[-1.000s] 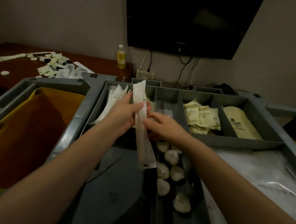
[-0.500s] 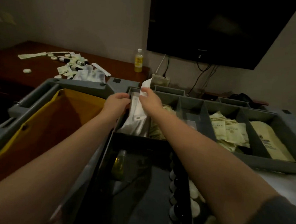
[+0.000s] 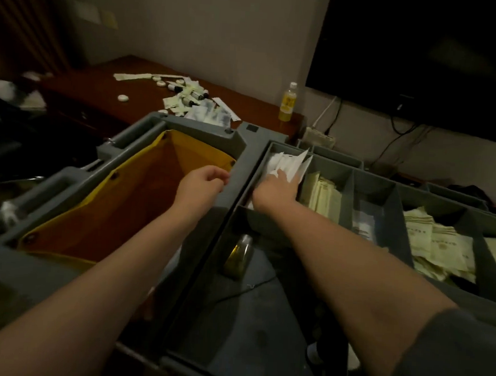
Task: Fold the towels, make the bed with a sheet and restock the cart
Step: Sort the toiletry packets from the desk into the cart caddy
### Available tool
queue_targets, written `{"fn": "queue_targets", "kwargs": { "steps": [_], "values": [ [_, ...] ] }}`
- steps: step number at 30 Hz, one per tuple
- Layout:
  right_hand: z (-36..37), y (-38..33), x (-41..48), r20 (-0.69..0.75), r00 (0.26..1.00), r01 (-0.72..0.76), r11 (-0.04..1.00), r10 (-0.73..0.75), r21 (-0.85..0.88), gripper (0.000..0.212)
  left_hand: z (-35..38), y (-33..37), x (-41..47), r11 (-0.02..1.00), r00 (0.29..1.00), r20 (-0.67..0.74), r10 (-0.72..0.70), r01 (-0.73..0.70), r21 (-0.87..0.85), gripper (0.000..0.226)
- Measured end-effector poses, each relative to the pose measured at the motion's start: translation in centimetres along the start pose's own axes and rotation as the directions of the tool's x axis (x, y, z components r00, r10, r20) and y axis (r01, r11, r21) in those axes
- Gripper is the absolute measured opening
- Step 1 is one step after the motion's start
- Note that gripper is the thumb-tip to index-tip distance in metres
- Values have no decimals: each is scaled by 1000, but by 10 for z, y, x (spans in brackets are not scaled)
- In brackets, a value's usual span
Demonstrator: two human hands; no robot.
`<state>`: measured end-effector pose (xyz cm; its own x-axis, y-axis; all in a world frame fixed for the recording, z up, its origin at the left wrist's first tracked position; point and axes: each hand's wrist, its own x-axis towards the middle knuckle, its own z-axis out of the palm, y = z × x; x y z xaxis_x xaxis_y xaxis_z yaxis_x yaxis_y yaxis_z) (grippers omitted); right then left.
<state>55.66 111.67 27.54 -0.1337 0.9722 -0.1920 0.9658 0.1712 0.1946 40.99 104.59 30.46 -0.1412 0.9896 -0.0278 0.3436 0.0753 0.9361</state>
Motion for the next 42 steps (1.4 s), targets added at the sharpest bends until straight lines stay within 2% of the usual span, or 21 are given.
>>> {"fn": "queue_targets", "kwargs": {
  "steps": [2,3,6,9,11,13,15,18,20,23,25,29,33,36,37,39,42],
  "values": [
    [-2,2,0,-29,999,-28,997,30,77,39,-13,0,-24,1000,998,-70,3,-2,20,23],
    [-6,2,-4,-89,994,-47,989,60,141,40,-21,-1,-37,999,993,-117,12,-8,35,24],
    [-19,1,-43,-244,964,21,882,108,471,35,-36,-3,-86,998,958,-286,13,4,57,25],
    [-35,2,-116,-295,955,241,670,-34,702,31,-28,-7,-148,999,897,-441,-23,33,15,25],
    [-35,5,-177,-332,930,366,502,-159,784,28,-12,-15,-191,996,869,-488,-87,84,-29,25],
    [-20,7,-237,-320,903,413,376,-288,829,23,5,-32,-232,984,845,-504,-180,151,-99,26],
    [12,9,-290,-287,883,412,324,-371,851,18,25,-58,-273,963,827,-492,-271,235,-134,24],
    [83,10,-348,-102,878,301,376,-467,877,18,50,-113,-329,912,801,-453,-391,405,-70,22],
    [136,8,-365,96,857,206,507,-506,837,21,58,-147,-361,843,737,-444,-510,531,-87,22],
    [185,-10,-360,306,827,99,659,-471,746,25,53,-178,-395,760,649,-420,-635,623,-187,21],
    [195,-41,-343,327,810,128,691,-487,712,24,34,-192,-411,738,597,-467,-652,641,-210,20],
    [182,-152,-317,302,696,292,641,-652,710,23,-22,-233,-453,616,375,-577,-726,728,-301,23],
    [164,-285,-305,261,561,452,555,-785,698,22,-73,-285,-481,463,173,-540,-824,755,-465,28],
    [152,-383,-282,275,441,517,492,-854,701,23,-124,-323,-465,384,81,-475,-876,714,-586,28],
    [150,-415,-266,305,430,524,510,-850,681,23,-148,-332,-453,368,60,-459,-886,693,-620,28],
    [146,-468,-226,408,467,577,620,-784,531,23,-204,-342,-423,371,31,-464,-885,647,-666,28],
    [132,-522,-164,521,538,540,746,-662,390,24,-309,-344,-371,475,65,-555,-829,605,-639,28]
  ]
}}
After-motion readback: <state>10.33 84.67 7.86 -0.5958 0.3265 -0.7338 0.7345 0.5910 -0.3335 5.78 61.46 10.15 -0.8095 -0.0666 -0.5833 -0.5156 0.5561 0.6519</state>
